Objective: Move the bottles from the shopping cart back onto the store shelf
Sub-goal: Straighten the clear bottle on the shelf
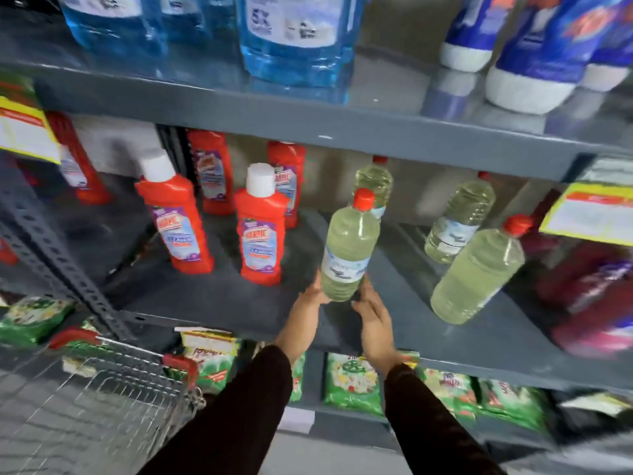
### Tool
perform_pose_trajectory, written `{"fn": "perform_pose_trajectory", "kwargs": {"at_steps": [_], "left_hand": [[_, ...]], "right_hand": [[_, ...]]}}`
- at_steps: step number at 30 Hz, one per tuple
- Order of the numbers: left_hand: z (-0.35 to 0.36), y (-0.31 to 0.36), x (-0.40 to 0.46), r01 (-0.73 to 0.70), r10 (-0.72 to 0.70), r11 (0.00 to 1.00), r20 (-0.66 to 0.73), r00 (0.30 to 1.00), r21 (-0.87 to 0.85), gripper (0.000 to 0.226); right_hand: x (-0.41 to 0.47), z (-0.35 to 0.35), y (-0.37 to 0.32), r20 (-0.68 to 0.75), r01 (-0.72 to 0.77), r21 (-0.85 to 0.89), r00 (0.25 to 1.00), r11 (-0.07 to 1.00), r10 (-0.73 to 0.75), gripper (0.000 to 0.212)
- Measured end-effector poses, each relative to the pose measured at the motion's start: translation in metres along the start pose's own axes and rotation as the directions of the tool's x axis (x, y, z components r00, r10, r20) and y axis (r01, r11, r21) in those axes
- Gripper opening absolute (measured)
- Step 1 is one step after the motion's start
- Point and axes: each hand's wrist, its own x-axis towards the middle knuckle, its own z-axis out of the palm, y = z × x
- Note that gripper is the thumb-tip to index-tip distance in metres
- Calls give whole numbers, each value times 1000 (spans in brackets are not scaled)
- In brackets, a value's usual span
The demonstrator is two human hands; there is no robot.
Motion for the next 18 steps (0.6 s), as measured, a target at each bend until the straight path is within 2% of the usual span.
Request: {"fn": "perform_pose_trajectory", "kwargs": {"at_steps": [4, 7, 9, 11, 13, 14, 16, 18], "left_hand": [[7, -6, 17, 51, -63, 981, 60, 996, 186, 94], [8, -7, 36, 135, -187, 899, 85, 979, 416, 106], [2, -20, 55, 114, -215, 863, 154, 964, 492, 108], [-23, -79, 98, 47, -236, 785, 228, 945, 617, 106], [-38, -121, 131, -4, -234, 751, 271, 934, 661, 111], [-38, -115, 127, -16, -237, 763, 302, 923, 647, 111], [-38, -120, 131, 22, -221, 793, 254, 942, 609, 113], [-23, -78, 98, 32, -186, 829, 222, 957, 558, 111]], "right_hand": [[-3, -7, 2, -40, 30, 57, 999, 998, -28, 56], [-6, -9, 0, -81, 61, 87, 995, 994, -54, 51], [-8, -11, -2, -117, 88, 118, 990, 989, -74, 46], [-10, -14, -3, -146, 120, 133, 984, 984, -100, 44], [-12, -15, -5, -155, 141, 125, 980, 982, -121, 45], [-13, -16, -6, -160, 145, 120, 979, 982, -125, 47], [-13, -15, -6, -169, 140, 115, 978, 984, -119, 54], [-14, -12, -7, -171, 128, 114, 979, 985, -107, 55]]}}
